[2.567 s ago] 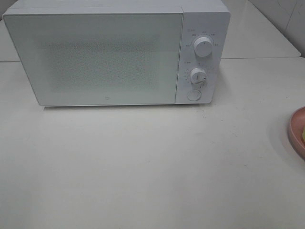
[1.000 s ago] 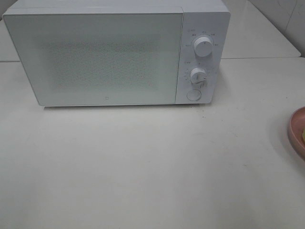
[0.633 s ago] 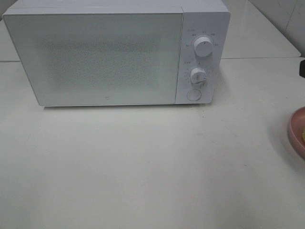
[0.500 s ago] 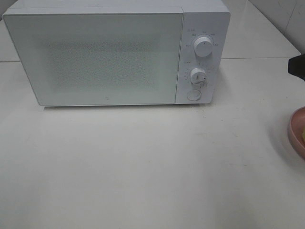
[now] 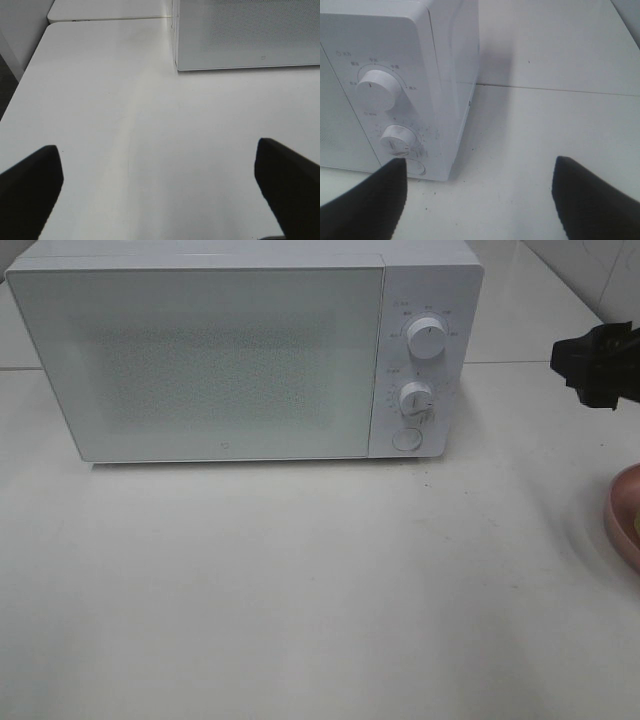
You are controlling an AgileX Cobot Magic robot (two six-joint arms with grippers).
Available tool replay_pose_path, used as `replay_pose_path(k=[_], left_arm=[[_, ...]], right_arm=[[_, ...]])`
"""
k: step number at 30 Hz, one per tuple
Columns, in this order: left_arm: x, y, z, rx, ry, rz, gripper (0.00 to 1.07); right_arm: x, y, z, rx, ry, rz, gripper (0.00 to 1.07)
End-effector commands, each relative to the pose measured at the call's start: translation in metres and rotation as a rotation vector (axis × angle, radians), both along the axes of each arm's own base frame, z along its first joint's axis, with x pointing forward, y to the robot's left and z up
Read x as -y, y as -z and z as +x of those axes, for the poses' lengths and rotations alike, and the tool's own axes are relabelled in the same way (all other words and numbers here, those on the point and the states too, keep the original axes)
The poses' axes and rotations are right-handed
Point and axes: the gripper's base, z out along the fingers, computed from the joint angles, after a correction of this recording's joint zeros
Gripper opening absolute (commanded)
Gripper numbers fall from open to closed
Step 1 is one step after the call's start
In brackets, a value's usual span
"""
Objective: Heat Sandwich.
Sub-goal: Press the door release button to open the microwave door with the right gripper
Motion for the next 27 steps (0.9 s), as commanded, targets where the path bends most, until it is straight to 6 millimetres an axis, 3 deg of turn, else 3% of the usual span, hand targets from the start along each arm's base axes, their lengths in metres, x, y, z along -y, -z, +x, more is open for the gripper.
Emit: replay_pose_path(k=[1,7,14,27], left_arm=[[0.001,0.000,-0.004,0.035,0.005,-0.008,1.01],[0.001,0.000,-0.004,0.035,0.005,-0.008,1.01],[0.001,0.000,-0.004,0.035,0.005,-0.008,1.01],[0.001,0.000,-0.004,0.035,0.005,-0.008,1.01]], right_arm=[[-0.001,0.005,0.004,0.090,-0.011,0.011,0.76],[0.001,0.027,0.005,0.187,0.021,0.047,0.76],[0.001,0.049,0.002,0.172,0.085,0.065,0.76],[-0.042,0.082,-0.001,0.125,0.041,0.000,0.76]])
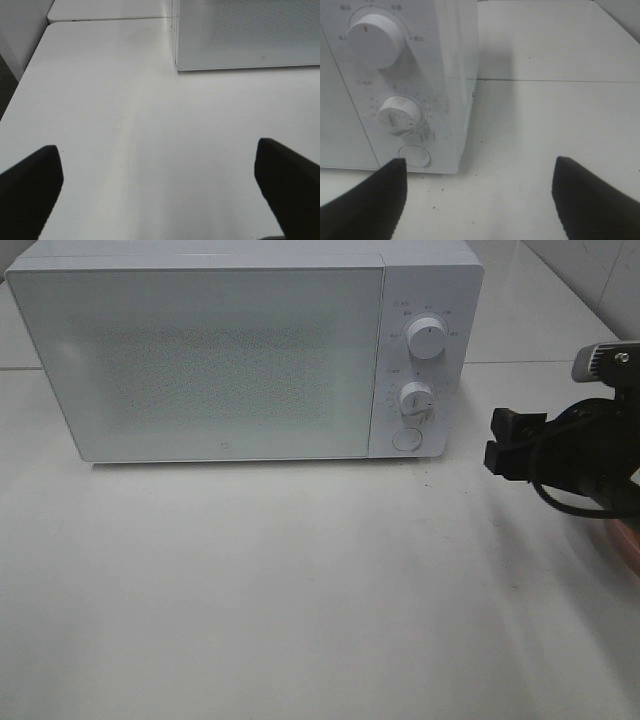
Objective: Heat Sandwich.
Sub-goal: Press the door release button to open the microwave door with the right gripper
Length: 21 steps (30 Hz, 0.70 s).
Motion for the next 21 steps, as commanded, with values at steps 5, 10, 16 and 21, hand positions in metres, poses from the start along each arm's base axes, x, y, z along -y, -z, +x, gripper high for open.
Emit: replay_pose_path(k=[5,10,16,21], left_arm=[[0.001,0.000,-0.004,0.035,0.005,-0.008,1.01],[0.001,0.000,-0.004,0.035,0.005,-0.008,1.01],[0.001,0.000,-0.004,0.035,0.005,-0.008,1.01],[0.001,0.000,-0.004,0.035,0.005,-0.008,1.01]], right_arm=[[-0.022,0.011,-0.003,0.040,-0.033,-0.019,0.76],[-0.033,0.022,-0.008,0.021,-0.023,-0.027,0.76],[-0.039,0.029,-0.013,-0.004,-0.018,-0.032,0.76],[-0.039,0.029,-0.013,-0.005,-0.016,-0.026,0.76]])
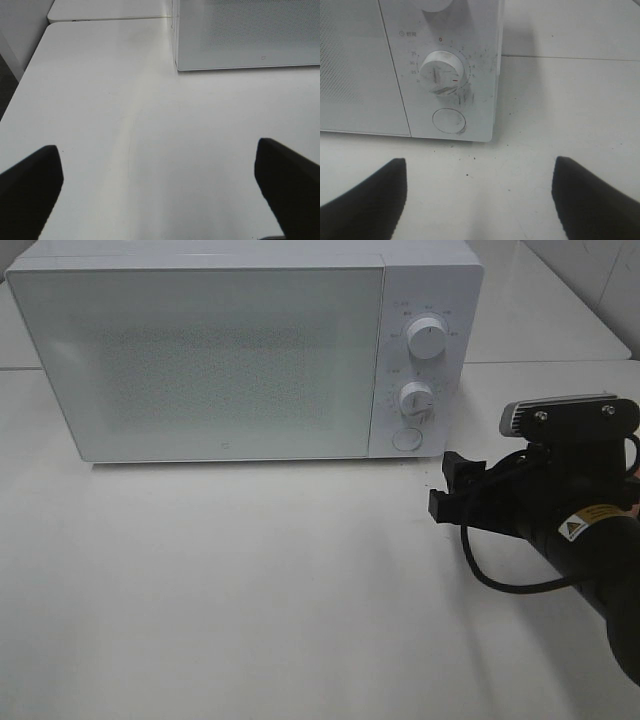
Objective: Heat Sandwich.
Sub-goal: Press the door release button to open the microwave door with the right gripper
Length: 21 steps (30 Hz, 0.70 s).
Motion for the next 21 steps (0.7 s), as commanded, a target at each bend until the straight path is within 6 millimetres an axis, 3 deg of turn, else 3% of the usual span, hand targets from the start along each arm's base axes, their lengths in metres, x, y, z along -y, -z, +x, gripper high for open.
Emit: replay_pose_path(k=[1,9,13,15,17,21], left_arm=[[0.0007,-0.0001,-0.0036,0.035,0.005,-0.008,1.01],[0.0007,-0.0001,-0.0036,0.035,0.005,-0.008,1.01],[0.0007,-0.0001,-0.0036,0.035,0.005,-0.008,1.01],[0.0007,-0.0001,-0.0036,0.035,0.005,-0.008,1.01],[0.0007,-0.0001,-0.0036,0.035,0.005,-0.008,1.01],[0.0007,-0.0001,-0.0036,0.035,0.005,-0.008,1.01]], right_arm=[[-0.0012,-0.0017,0.0001,0.017,-0.002,0.004,0.76],[-0.0012,-0.0017,0.0000,-0.006,0.074,0.230,0.76],[-0.0013,-0.0014,-0.0001,-0.038,0.169,0.508,0.76],[-0.0014,-0.0012,-0.0002,-0.047,0.186,0.560,0.76],[-0.0016,-0.0002,-0.0004,-0.077,0.257,0.760,0.76],[-0.0017,0.0003,-0.0005,-0.099,0.319,0.934,0.76]])
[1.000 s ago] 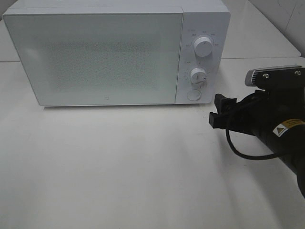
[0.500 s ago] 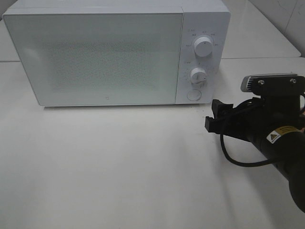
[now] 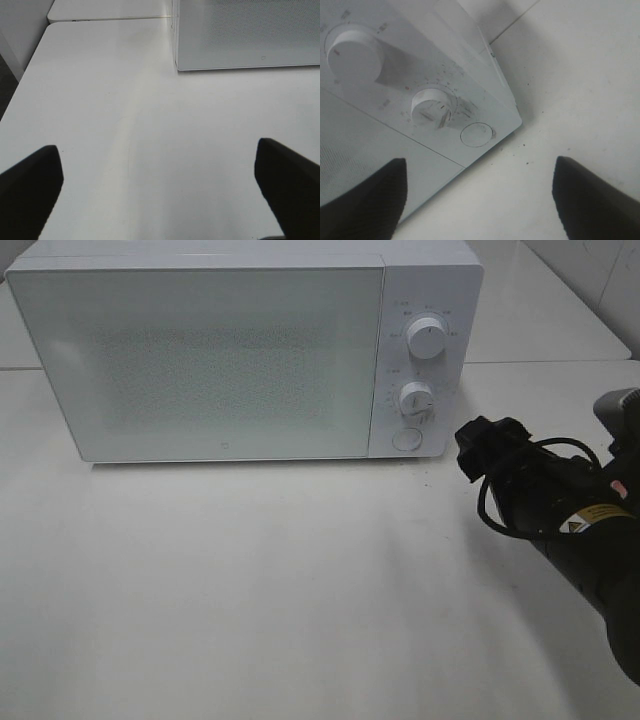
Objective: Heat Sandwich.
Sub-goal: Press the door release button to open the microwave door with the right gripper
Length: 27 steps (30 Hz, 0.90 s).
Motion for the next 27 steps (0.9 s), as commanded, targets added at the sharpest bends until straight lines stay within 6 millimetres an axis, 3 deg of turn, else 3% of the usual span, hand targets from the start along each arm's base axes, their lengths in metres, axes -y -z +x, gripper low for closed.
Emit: replay_pose_path(k=[1,8,13,15,17,18,20,21,23,27], left_arm=[[0.0007,-0.0001,-0.0036,0.035,0.005,-0.008,1.01],[0.0007,-0.0001,-0.0036,0.035,0.005,-0.008,1.01],[0.0007,-0.0001,-0.0036,0.035,0.005,-0.008,1.01],[0.0007,-0.0001,-0.0036,0.035,0.005,-0.008,1.01],[0.0007,-0.0001,-0.0036,0.035,0.005,-0.008,1.01],[0.0007,-0.0001,-0.0036,0.035,0.005,-0.008,1.01],[0.0007,-0.0001,-0.0036,0.035,0.005,-0.008,1.01],[0.0007,-0.0001,-0.0036,0.035,0.005,-0.008,1.01],[0.0007,-0.0001,-0.0036,0.035,0.005,-0.008,1.01],[0.0007,-0.0001,-0.0036,0.035,0.005,-0.008,1.01]], right_arm=[[-0.0022,0.0008,-0.0008,-0.031,0.056,0.207,0.76],[-0.0026,0.0040,-0.0020,-0.090,0.133,0.415,0.76],[-0.0028,0.0054,-0.0026,-0.117,0.175,0.518,0.68],[-0.0028,0.0061,-0.0029,-0.130,0.192,0.558,0.55],[-0.0029,0.0063,-0.0030,-0.134,0.196,0.567,0.50],[-0.0029,0.0063,-0.0030,-0.135,0.202,0.583,0.35],[-0.0029,0.0064,-0.0031,-0.137,0.205,0.590,0.17],[-0.0029,0.0064,-0.0031,-0.137,0.205,0.590,0.17],[-0.0035,0.0064,-0.0031,-0.139,0.198,0.589,0.00],[-0.0035,0.0063,-0.0031,-0.138,0.198,0.589,0.00]])
